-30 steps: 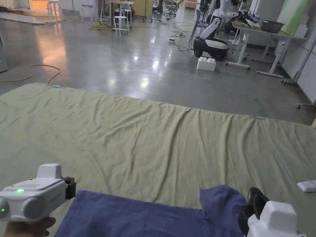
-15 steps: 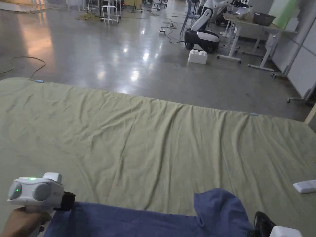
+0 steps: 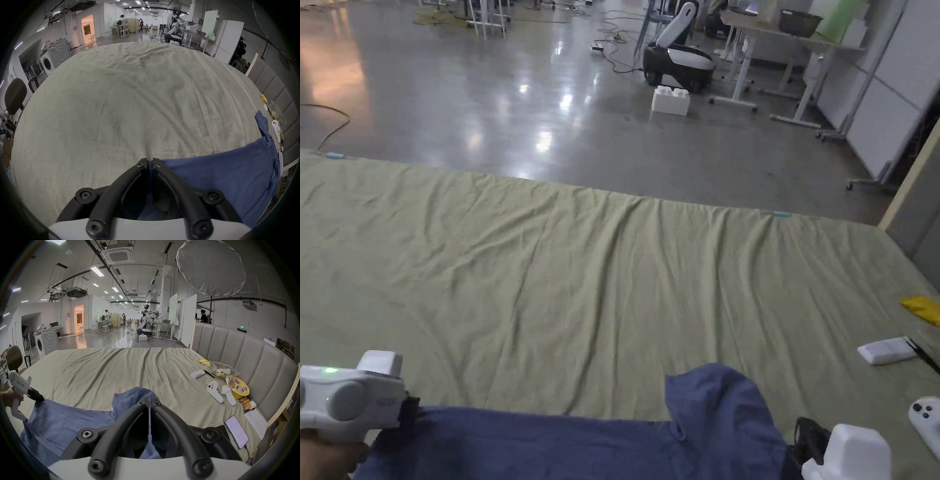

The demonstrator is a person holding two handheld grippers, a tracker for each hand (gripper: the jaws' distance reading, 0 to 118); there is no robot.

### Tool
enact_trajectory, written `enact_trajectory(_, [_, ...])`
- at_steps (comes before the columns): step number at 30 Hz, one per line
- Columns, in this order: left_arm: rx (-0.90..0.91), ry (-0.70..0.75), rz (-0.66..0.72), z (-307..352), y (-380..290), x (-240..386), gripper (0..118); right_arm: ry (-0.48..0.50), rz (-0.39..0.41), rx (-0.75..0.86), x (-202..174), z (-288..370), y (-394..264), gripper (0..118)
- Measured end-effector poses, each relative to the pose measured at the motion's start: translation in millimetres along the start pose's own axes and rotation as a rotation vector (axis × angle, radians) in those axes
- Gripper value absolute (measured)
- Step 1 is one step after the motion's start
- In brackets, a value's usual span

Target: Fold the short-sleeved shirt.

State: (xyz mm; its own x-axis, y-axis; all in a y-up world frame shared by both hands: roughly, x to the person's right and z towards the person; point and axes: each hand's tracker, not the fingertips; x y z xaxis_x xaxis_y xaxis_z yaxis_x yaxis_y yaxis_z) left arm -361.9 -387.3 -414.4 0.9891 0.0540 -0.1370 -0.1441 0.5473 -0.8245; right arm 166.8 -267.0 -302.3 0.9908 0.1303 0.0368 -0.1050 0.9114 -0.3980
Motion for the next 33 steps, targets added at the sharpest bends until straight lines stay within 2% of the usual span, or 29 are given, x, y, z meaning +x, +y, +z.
enact_trajectory(2, [0.043, 0.009, -0.027, 20.2, -3.6, 6.1, 6, 0.034, -0.026, -0.105, 14.4, -19.1, 4.8, 10])
enact_trajectory(3, [0.065, 0.003, -0.018, 29.2, -5.5, 6.3, 6, 0.054, -0.046, -0.149, 21.5, -31.2, 6.6, 24])
enact_trajectory(4, [0.086, -0.019, 0.001, 38.2, -7.3, 5.4, 6, 0.082, -0.087, -0.274, 27.7, -46.9, 5.8, 36])
enact_trajectory(6, [0.137, -0.036, 0.024, 58.7, -10.8, 6.3, 6, 0.107, -0.068, -0.324, 36.6, -76.6, 10.3, 58])
enact_trajectory(8, [0.171, -0.025, 0.002, 76.0, -14.8, 11.1, 6, 0.112, -0.046, -0.339, 40.1, -109.0, 9.7, 69])
enact_trajectory(12, [0.206, 0.008, -0.027, 96.7, -20.2, 18.7, 6, 0.071, 0.045, -0.457, 35.2, -161.3, 2.5, 73])
enact_trajectory(14, [0.220, 0.013, -0.028, 99.0, -23.0, 20.5, 6, 0.113, 0.051, -0.523, 35.4, -190.3, -8.0, 73])
enact_trajectory(17, [0.206, 0.005, -0.006, 101.2, -30.8, 23.9, 6, 0.101, 0.031, -0.563, 33.7, -216.0, -25.7, 73])
enact_trajectory(20, [0.195, 0.002, 0.012, 100.7, -36.5, 25.7, 6, 0.103, 0.088, -0.631, 28.3, -232.7, -40.2, 73])
enact_trajectory(22, [0.184, 0.004, 0.023, 91.0, -40.6, 20.6, 6, 0.101, 0.091, -0.645, 26.0, -238.4, -47.9, 73])
enact_trajectory(23, [0.179, 0.000, 0.033, 85.0, -43.0, 17.4, 6, 0.107, 0.055, -0.641, 27.6, -238.5, -48.4, 72])
enact_trajectory(25, [0.171, 0.003, 0.031, 83.4, -44.7, 17.5, 6, 0.120, 0.028, -0.634, 27.1, -236.9, -46.8, 56])
enact_trajectory(26, [0.167, 0.007, 0.025, 84.3, -46.0, 16.5, 6, 0.124, 0.034, -0.629, 26.6, -236.1, -45.5, 48])
enact_trajectory(28, [0.163, 0.016, 0.018, 83.9, -46.6, 15.2, 6, 0.156, 0.049, -0.600, 26.0, -234.4, -44.3, 5])
enact_trajectory(29, [0.160, 0.019, 0.022, 83.4, -46.4, 13.7, 6, 0.180, 0.053, -0.604, 21.8, -232.5, -44.3, 2])
enact_trajectory(31, [0.162, 0.015, 0.042, 84.9, -47.3, 10.5, 6, 0.152, 0.066, -0.609, 21.4, -226.5, -42.0, 2])
enact_trajectory(33, [0.171, 0.011, 0.055, 87.6, -45.4, 6.4, 6, 0.143, 0.042, -0.552, 23.8, -209.6, -33.5, 1])
